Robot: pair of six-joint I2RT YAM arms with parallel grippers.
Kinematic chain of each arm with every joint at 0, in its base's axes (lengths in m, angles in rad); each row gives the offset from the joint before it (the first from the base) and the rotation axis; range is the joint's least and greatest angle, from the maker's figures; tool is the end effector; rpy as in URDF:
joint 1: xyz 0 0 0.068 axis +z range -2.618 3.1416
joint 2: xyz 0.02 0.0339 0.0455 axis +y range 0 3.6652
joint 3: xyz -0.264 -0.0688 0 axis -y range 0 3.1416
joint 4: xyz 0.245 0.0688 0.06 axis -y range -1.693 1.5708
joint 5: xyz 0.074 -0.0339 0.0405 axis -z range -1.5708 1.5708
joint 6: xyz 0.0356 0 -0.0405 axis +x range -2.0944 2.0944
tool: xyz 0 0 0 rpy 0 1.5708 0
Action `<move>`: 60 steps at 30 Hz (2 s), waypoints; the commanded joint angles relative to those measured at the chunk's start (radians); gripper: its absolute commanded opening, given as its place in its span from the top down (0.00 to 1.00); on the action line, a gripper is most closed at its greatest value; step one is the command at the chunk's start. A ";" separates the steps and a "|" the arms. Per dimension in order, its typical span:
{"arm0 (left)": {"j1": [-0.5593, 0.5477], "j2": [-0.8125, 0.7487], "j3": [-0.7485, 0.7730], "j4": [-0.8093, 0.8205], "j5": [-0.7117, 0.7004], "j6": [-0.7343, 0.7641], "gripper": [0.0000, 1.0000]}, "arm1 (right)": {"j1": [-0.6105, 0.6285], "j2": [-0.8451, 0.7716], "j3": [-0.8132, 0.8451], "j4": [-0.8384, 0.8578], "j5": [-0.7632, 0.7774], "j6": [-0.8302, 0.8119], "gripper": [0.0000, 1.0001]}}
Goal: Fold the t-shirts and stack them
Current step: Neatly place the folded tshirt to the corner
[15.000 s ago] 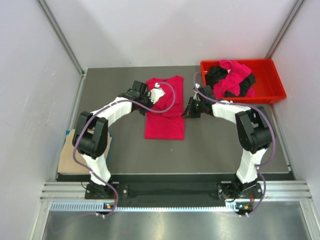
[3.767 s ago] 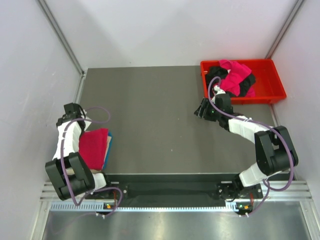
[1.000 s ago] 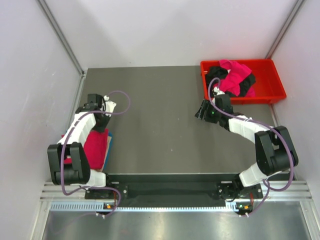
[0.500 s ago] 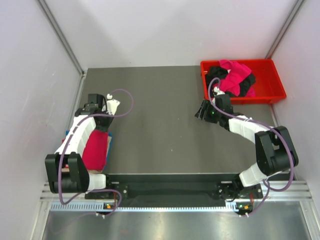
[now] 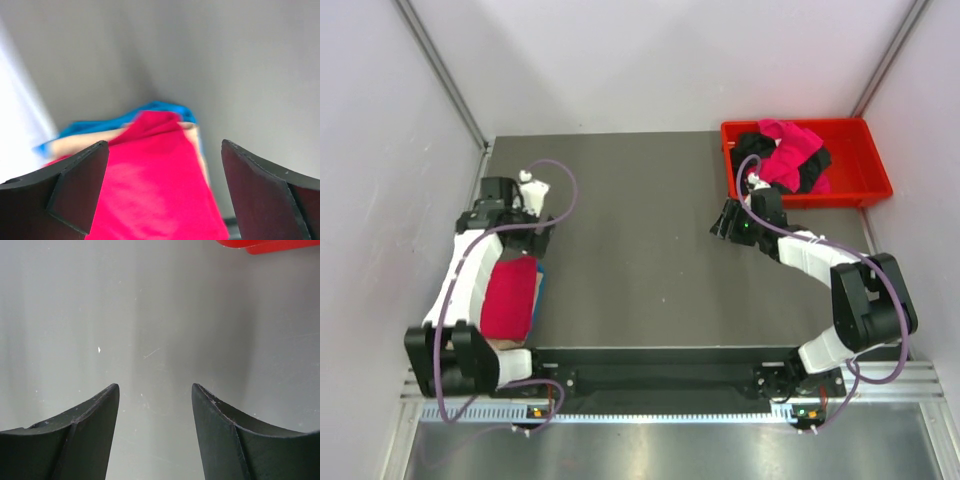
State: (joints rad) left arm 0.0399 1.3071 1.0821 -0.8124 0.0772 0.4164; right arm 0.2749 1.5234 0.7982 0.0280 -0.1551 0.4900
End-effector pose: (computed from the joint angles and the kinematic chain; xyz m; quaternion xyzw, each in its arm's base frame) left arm 0.2590 0.0076 0.2779 0.1904 0.9450 0.0233 0.2649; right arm 0.3010 0.0906 0.1895 0.0644 0.9017 0.2225 0.3651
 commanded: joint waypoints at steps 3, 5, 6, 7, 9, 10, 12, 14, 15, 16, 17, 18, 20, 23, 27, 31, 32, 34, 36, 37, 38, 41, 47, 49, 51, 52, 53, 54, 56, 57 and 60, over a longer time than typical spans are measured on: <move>0.132 -0.167 0.016 0.026 -0.057 -0.007 0.05 | -0.016 -0.034 0.004 0.026 -0.008 -0.016 0.40; 0.230 -0.169 -0.028 0.005 -0.062 0.024 0.31 | -0.016 -0.029 0.003 0.030 -0.009 -0.019 0.40; 0.271 -0.167 -0.045 0.012 -0.059 0.031 0.48 | -0.016 -0.028 0.003 0.030 -0.012 -0.022 0.40; 0.352 -0.164 -0.060 0.016 -0.035 0.059 0.67 | -0.014 -0.022 0.006 0.032 -0.015 -0.028 0.40; 0.414 -0.125 -0.086 0.009 -0.034 0.067 1.00 | -0.016 -0.006 0.012 0.032 -0.024 -0.031 0.39; 0.449 -0.108 -0.096 0.002 -0.025 0.079 1.00 | -0.016 -0.003 0.016 0.030 -0.027 -0.036 0.40; 0.468 -0.077 -0.112 0.024 0.001 0.088 1.00 | -0.016 0.009 0.029 0.027 -0.037 -0.036 0.40; 0.469 -0.051 -0.134 0.071 -0.014 0.090 1.00 | -0.014 0.012 0.036 0.021 -0.040 -0.041 0.40; 0.475 -0.040 -0.142 0.091 -0.031 0.087 1.00 | -0.014 0.014 0.044 0.015 -0.040 -0.041 0.40; 0.477 -0.031 -0.149 0.105 -0.048 0.084 1.00 | -0.017 0.011 0.044 0.012 -0.038 -0.044 0.40; 0.486 -0.013 -0.152 0.120 -0.068 0.084 1.00 | -0.017 0.008 0.045 0.009 -0.037 -0.045 0.40; 0.505 -0.003 -0.155 0.143 -0.068 0.082 1.00 | -0.016 0.004 0.045 0.007 -0.032 -0.045 0.40; 0.525 0.018 -0.152 0.157 -0.112 0.078 1.00 | -0.020 -0.005 0.044 0.006 -0.026 -0.047 0.39; 0.554 0.014 -0.149 0.167 -0.123 0.087 1.00 | -0.025 -0.006 0.039 0.006 -0.020 -0.048 0.39; 0.580 0.027 -0.166 0.219 -0.163 0.116 1.00 | -0.028 0.003 0.044 0.007 -0.023 -0.045 0.39; 0.644 0.098 -0.156 0.260 -0.192 0.150 1.00 | -0.029 0.000 0.047 0.004 -0.024 -0.042 0.40; 0.658 0.122 -0.149 0.263 -0.195 0.153 1.00 | -0.031 -0.002 0.045 0.003 -0.024 -0.044 0.40; 0.683 0.139 -0.137 0.263 -0.203 0.163 1.00 | -0.031 -0.006 0.047 0.000 -0.021 -0.047 0.39; 0.692 0.138 -0.136 0.263 -0.197 0.176 1.00 | -0.037 -0.012 0.047 -0.005 -0.021 -0.050 0.39; 0.693 0.135 -0.134 0.263 -0.197 0.177 1.00 | -0.039 -0.014 0.047 -0.005 -0.020 -0.050 0.39; 0.695 0.129 -0.134 0.268 -0.204 0.180 1.00 | -0.042 -0.017 0.047 -0.007 -0.021 -0.048 0.39; 0.704 0.124 -0.134 0.282 -0.240 0.193 1.00 | -0.045 -0.025 0.045 -0.007 -0.023 -0.048 0.39; 0.710 0.095 -0.103 0.274 -0.267 0.196 0.99 | -0.046 -0.032 0.045 -0.014 -0.021 -0.054 0.39; 0.710 0.078 -0.070 0.221 -0.220 0.182 0.98 | -0.046 -0.035 0.044 -0.014 -0.020 -0.054 0.39; 0.709 0.048 -0.041 0.164 -0.109 0.186 0.98 | -0.048 -0.035 0.045 -0.013 -0.020 -0.054 0.40; 0.704 0.035 -0.027 0.133 0.026 0.196 0.98 | -0.048 -0.034 0.045 -0.011 -0.020 -0.053 0.39; 0.704 0.014 -0.031 0.110 0.089 0.202 0.97 | -0.048 -0.031 0.045 -0.010 -0.021 -0.048 0.39; 0.703 0.008 -0.037 0.111 0.131 0.202 0.96 | -0.049 -0.029 0.045 -0.008 -0.021 -0.047 0.40; 0.700 0.011 -0.047 0.149 0.185 0.196 0.95 | -0.048 -0.029 0.045 -0.007 -0.023 -0.045 0.39; 0.700 0.023 -0.047 0.168 0.182 0.182 0.95 | -0.048 -0.031 0.045 -0.004 -0.021 -0.044 0.39; 0.700 0.108 -0.013 0.183 0.164 0.168 0.96 | -0.048 -0.031 0.048 -0.010 -0.023 -0.045 0.40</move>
State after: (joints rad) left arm 0.7376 1.3518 1.0245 -0.6407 0.1646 0.5999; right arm 0.2390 1.5318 0.8005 0.0067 -0.1814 0.4530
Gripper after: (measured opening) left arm 0.043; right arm 0.605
